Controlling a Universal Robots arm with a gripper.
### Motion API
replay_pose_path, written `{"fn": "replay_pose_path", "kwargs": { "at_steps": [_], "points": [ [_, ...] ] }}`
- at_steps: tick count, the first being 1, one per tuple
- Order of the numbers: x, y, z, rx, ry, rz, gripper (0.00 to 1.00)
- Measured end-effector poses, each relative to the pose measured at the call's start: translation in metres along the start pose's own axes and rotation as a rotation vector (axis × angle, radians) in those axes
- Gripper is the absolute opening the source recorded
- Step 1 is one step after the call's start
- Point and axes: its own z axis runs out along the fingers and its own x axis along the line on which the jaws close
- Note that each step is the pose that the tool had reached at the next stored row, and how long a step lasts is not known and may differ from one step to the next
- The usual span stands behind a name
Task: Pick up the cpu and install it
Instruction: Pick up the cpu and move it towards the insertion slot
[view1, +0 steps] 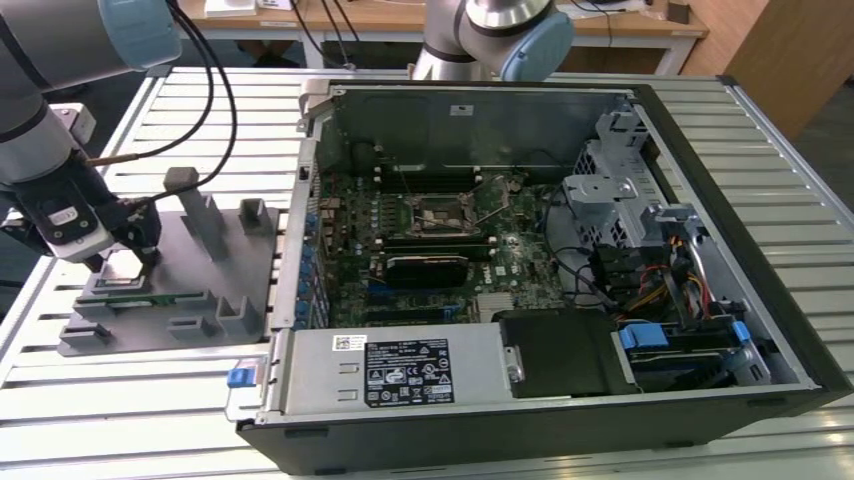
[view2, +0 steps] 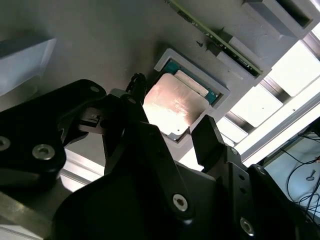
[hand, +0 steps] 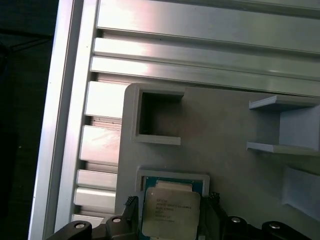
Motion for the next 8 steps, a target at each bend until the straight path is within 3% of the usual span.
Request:
{"fn": "replay_pose_path", "kwargs": {
  "at_steps": [8],
  "points": [
    [0.0,-0.001,0.0006,0.0018,-0.0004,0.016,0.64]
  ]
}}
